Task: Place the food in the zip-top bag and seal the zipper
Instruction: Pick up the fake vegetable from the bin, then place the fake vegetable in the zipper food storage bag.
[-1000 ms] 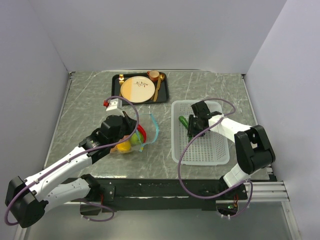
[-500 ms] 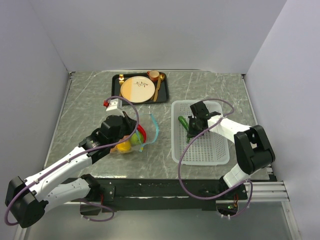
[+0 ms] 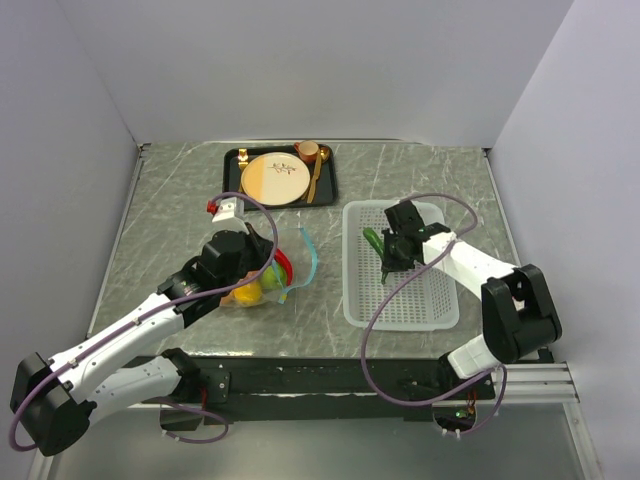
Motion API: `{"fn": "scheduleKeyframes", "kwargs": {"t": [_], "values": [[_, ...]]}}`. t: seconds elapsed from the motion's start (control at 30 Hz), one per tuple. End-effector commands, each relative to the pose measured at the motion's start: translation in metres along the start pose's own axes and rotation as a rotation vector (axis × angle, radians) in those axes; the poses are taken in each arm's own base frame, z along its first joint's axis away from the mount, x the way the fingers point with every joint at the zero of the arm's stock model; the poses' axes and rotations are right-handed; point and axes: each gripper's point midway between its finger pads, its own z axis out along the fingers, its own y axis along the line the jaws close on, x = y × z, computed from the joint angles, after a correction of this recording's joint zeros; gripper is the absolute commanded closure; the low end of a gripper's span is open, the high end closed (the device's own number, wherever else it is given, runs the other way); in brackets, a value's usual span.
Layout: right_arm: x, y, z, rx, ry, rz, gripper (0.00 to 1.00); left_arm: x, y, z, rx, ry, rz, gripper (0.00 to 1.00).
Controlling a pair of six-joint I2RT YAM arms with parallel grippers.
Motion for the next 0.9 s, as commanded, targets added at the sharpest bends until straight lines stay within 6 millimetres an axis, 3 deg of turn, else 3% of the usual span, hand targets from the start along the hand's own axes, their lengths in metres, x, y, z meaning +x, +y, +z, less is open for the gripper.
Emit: {"fn": "scheduleKeyframes", "kwargs": {"t": [0.0, 0.33, 0.53, 0.63, 0.87], "values": [[-0.028, 0.006, -0.031, -0.006, -0.103, -0.022, 0.97, -0.009, -0.006, -0.003, 0.024, -0.029, -0.023, 0.99], [-0.052, 0.041, -0.086, -0.196, -0.184, -0.017, 0.97, -0.008, -0.009, -0.001, 0.037, -0.022, -0.022, 0.99], [-0.048, 0.064, -0.106, -0.316, -0.164, -0.069, 0.97, -0.007, -0.01, 0.0, 0.041, -0.02, -0.021, 0.99], [-0.043, 0.079, -0.112, -0.361, -0.148, -0.119, 0.96, -0.007, -0.011, 0.001, 0.042, -0.019, -0.021, 0.99], [-0.017, 0.107, -0.106, -0.367, -0.047, -0.27, 0.96, -0.006, -0.011, 0.003, 0.038, -0.012, -0.016, 0.99]]}}
